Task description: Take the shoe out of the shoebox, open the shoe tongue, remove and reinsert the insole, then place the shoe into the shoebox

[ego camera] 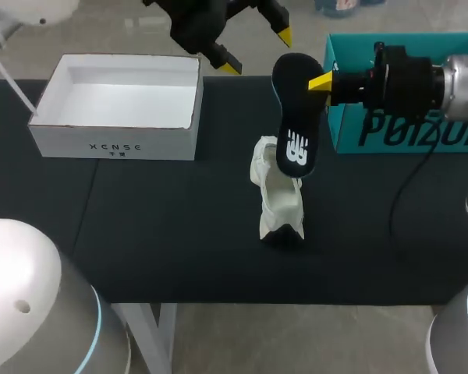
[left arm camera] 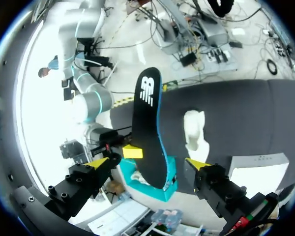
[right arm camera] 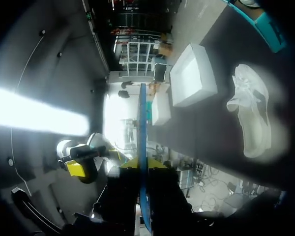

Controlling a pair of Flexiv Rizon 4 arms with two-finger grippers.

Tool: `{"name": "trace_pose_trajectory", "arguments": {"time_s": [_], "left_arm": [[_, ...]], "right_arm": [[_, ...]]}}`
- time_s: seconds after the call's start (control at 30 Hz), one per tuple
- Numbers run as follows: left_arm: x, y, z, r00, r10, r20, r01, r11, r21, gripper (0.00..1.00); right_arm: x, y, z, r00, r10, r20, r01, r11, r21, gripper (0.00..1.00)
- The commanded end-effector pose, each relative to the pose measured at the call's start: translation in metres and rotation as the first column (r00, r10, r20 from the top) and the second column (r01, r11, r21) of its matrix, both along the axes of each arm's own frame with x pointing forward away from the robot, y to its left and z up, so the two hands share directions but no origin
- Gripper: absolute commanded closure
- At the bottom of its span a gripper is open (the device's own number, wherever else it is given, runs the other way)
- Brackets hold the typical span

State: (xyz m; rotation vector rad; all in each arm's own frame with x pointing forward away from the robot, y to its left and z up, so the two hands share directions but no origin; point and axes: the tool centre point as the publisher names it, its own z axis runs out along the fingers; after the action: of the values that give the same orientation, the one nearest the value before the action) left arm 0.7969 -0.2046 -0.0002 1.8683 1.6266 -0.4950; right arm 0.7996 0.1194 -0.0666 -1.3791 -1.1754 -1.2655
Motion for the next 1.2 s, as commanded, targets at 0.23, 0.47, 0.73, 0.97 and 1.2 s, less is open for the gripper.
{"name": "trace_pose_trajectory", "arguments": {"time_s": [0.23,0.47,0.73,0.97,1.2], "left_arm": [[-0.014,-0.004,-0.019,1.0,0.021,0.018,-0.01,0.879,-0.476,0.0],[-0.014,-0.018,-0.02,0.995,0.092,-0.046,-0.102,0.816,-0.568,0.0],[-0.012,-0.025,-0.022,0.996,0.076,-0.057,-0.095,0.817,-0.569,0.16],[-0.01,-0.025,-0.028,0.994,0.084,-0.068,-0.108,0.811,-0.575,0.52],[-0.007,-0.037,-0.031,0.993,0.091,-0.071,-0.115,0.802,-0.586,0.53]], "right_arm": [[-0.002,-0.003,0.023,1.0,0.002,0.018,-0.004,0.998,0.066,1.0],[-0.004,0.0,0.036,1.0,-0.018,0.016,0.016,0.993,0.121,1.0],[-0.011,0.001,0.033,0.999,-0.005,0.032,0.003,0.998,0.059,1.0],[-0.021,0.005,0.036,0.999,0.016,0.036,-0.018,0.998,0.062,1.0],[-0.031,0.012,0.035,0.999,0.045,0.022,-0.047,0.997,0.065,1.0]]}}
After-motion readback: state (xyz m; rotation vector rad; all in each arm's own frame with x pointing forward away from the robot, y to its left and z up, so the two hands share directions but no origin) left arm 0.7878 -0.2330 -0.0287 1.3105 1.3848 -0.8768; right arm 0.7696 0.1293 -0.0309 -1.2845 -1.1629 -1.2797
